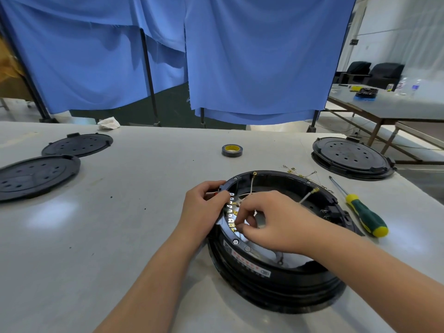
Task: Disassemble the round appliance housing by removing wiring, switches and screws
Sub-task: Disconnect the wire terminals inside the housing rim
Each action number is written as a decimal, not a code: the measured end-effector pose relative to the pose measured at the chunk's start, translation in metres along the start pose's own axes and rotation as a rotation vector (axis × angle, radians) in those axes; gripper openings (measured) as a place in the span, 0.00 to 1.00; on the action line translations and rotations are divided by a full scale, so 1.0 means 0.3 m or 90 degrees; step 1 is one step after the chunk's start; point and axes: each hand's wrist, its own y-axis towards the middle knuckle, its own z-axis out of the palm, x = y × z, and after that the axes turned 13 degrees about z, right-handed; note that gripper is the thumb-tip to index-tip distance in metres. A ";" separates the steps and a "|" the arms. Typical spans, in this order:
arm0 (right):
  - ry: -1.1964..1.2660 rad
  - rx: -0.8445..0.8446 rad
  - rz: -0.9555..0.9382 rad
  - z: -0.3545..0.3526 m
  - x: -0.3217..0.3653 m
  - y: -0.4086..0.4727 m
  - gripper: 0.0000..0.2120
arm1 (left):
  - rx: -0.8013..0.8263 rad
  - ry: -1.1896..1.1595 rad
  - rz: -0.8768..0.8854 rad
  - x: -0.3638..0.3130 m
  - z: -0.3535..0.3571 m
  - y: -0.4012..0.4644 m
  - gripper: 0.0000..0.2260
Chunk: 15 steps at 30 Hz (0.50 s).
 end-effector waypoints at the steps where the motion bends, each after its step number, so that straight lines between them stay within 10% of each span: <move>1: -0.001 0.006 0.000 0.000 -0.003 0.003 0.03 | 0.000 -0.004 -0.003 0.000 0.000 -0.001 0.13; 15: -0.114 -0.006 -0.032 0.006 0.020 -0.005 0.14 | -0.009 -0.005 -0.013 -0.005 0.001 -0.002 0.13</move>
